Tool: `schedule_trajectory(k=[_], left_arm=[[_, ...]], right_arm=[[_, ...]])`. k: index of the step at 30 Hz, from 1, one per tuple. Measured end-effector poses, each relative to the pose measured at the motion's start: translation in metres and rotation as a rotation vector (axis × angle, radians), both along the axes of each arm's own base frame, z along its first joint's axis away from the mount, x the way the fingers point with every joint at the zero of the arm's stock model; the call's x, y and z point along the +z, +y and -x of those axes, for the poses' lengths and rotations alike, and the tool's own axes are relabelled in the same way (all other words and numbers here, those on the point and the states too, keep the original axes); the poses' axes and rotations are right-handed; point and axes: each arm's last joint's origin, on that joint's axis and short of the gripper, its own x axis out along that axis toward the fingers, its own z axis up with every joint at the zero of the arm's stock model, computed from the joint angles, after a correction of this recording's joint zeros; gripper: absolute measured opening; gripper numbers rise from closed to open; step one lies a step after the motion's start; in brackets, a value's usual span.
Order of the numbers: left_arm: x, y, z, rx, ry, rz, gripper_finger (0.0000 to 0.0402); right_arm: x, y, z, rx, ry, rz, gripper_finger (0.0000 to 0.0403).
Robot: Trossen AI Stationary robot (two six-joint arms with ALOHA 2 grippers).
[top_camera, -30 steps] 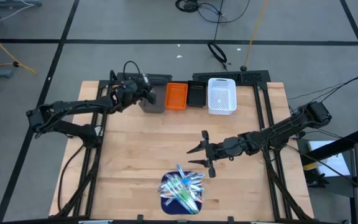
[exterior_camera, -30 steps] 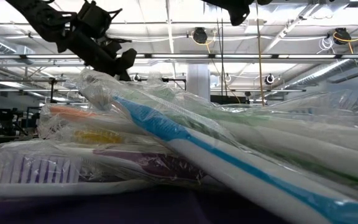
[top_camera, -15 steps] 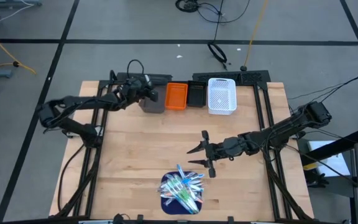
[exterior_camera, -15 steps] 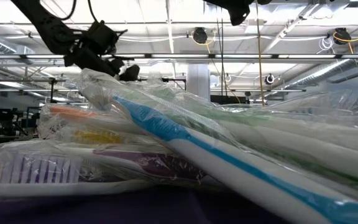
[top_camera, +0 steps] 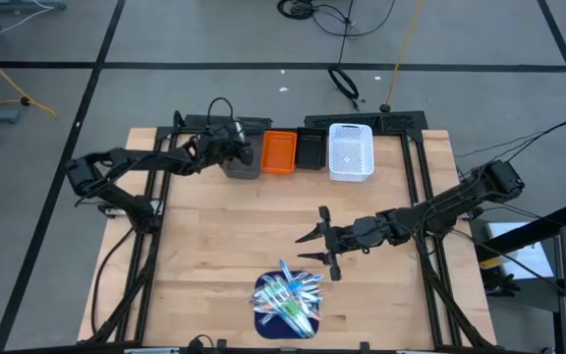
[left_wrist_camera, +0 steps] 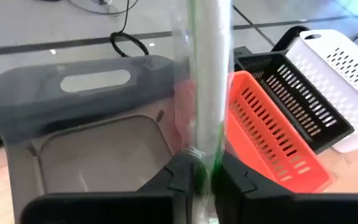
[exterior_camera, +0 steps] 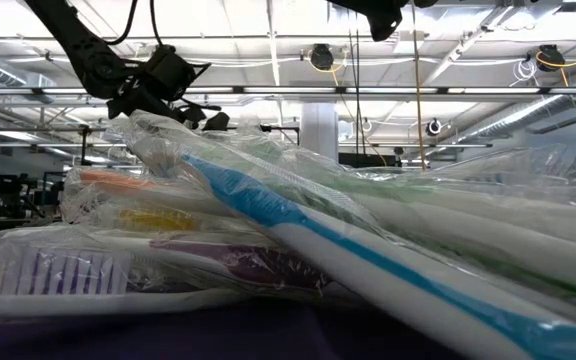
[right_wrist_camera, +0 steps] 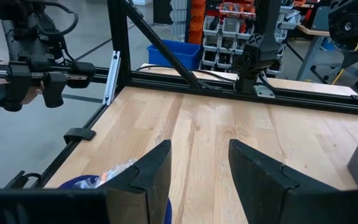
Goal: Pick & Place Toothbrushes
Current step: Put the green toothbrush into the light black bin
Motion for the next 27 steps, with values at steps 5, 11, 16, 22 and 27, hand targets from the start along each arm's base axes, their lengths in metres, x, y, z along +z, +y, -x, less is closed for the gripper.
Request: schedule_trajectory(k=[5, 11, 16, 22, 27], left_arm=[[0.0000, -0.0012, -0.0009, -0.003, -0.017, 0.020, 0.0070], [-0.0001, -0.0018, -0.0013, -0.011, -0.016, 0.022, 0.0089], [-0.0005, -0.0018, -0.0010, -0.020, 0.008, 0.001, 0.0128], [-0.0005, 0.0013, 0.0014, 0.019, 0.034, -0.030, 0.0183], [0.0001, 0.0031, 0.0031, 0.013, 0.032, -0.028, 0.0202]], right_arm=[[0.0000, 0.0000, 0.0000, 0.000, 0.000, 0.000, 0.0150], [0.0000, 0.0000, 0.0000, 0.000, 0.000, 0.000, 0.0150], [-0.0001, 0.0000, -0.0001, 0.000, 0.000, 0.000, 0.0150], [-0.0002, 0.0000, 0.0000, 0.000, 0.001, 0.000, 0.0150], [-0.0011, -0.0001, 0.0001, -0.001, 0.011, 0.001, 0.0150]])
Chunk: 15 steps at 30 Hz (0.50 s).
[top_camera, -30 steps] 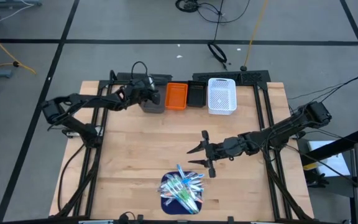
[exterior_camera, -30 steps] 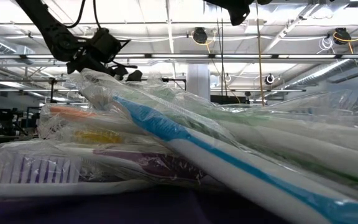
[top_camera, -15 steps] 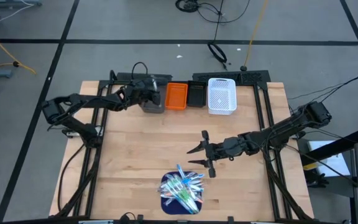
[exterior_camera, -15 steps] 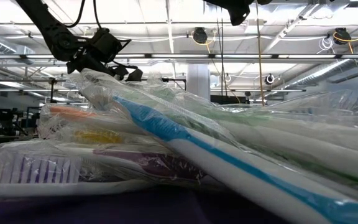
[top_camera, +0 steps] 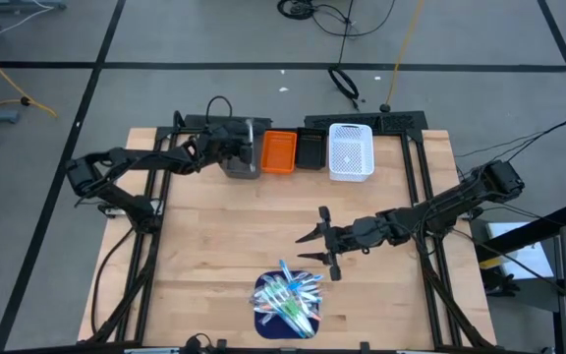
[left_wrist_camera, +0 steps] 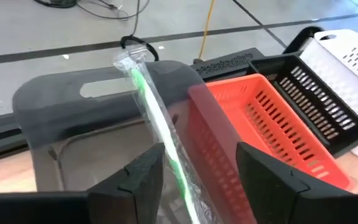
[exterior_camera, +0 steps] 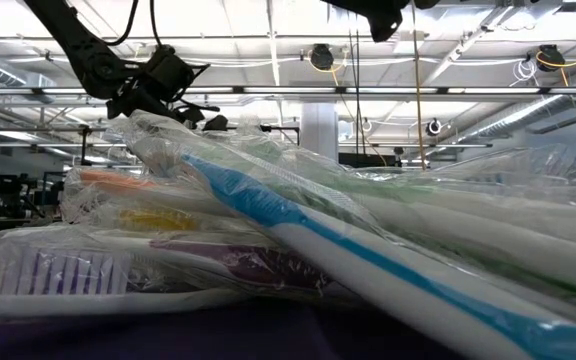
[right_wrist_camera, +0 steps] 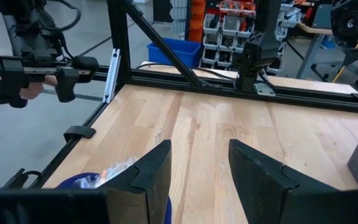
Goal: Pick & Place Toothbrushes
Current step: Put the green toothbrush into the light black bin
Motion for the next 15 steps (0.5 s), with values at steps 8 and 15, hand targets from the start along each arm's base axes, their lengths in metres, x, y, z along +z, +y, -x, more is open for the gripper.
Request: schedule_trajectory(k=[8, 15], left_arm=[[0.019, -0.011, -0.001, -0.180, -0.113, 0.034, 0.0194], [0.035, -0.037, -0.009, -0.341, -0.185, 0.036, 0.0190]], right_arm=[[-0.011, 0.000, 0.000, -0.027, 0.100, -0.077, 0.0150], [-0.047, 0.011, -0.012, -0.048, 0.245, -0.131, 0.0151]])
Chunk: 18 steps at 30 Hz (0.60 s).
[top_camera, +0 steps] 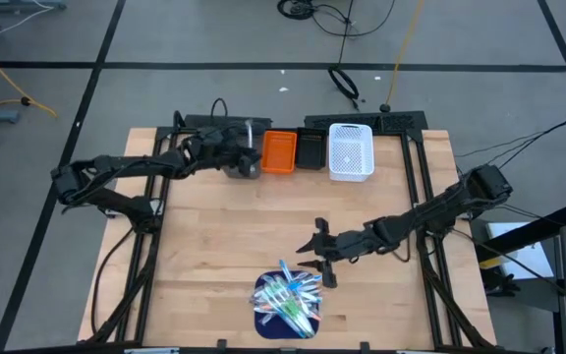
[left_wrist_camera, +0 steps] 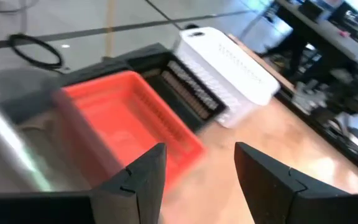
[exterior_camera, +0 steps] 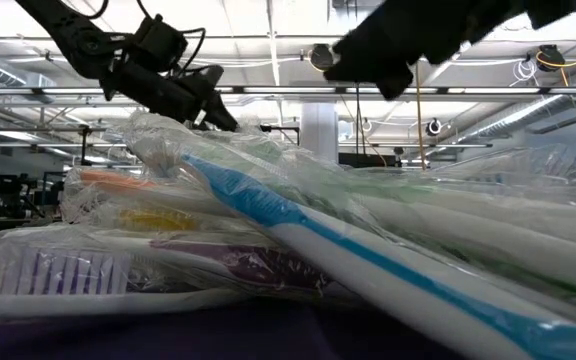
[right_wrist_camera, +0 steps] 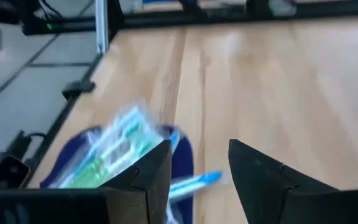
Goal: Pick & Place Toothbrushes
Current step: Put the green toothbrush into the light black bin
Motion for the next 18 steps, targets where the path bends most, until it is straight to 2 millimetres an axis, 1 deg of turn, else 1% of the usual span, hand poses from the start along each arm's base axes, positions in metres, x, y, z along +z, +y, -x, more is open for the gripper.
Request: schedule_trajectory(k=[5, 12, 18], left_arm=[[0.001, -0.020, -0.010, -0.083, 0.000, -0.004, 0.0191], [0.001, -0.047, -0.020, -0.188, -0.002, -0.005, 0.0191], [0.001, -0.061, -0.025, -0.188, 0.010, -0.036, 0.0191]], right_arm=[[-0.021, 0.005, -0.006, -0.004, 0.070, -0.058, 0.0151], [-0.041, 0.013, -0.017, 0.054, 0.088, -0.179, 0.0151], [-0.062, 0.019, -0.027, 0.107, 0.075, -0.273, 0.0151]])
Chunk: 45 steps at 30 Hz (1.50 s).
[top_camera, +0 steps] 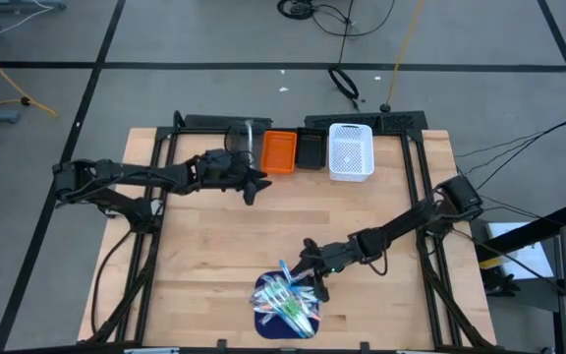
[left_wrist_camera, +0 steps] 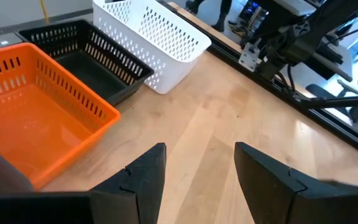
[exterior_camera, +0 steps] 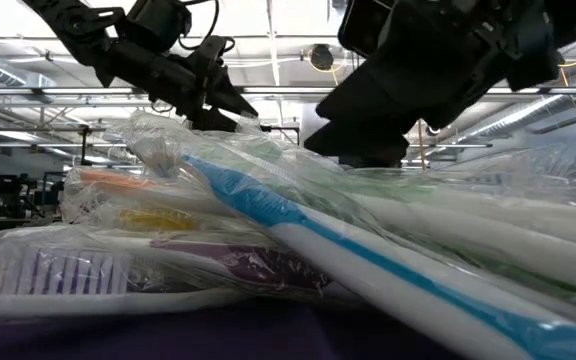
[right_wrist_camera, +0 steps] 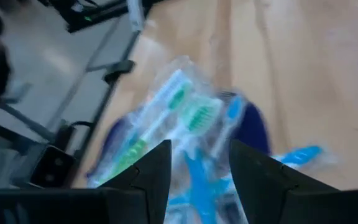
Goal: Pick & Place Toothbrushes
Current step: Put the green toothbrush into the light black bin
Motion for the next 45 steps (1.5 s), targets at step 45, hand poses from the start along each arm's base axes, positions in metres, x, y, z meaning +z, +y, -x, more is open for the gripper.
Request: schedule_trajectory(k=[45], left_arm=[[0.000, -0.008, -0.002, 0.016, 0.004, -0.020, 0.0191]], right_arm=[[-0.028, 0.016, -0.007, -0.018, -0.033, -0.120, 0.0150]])
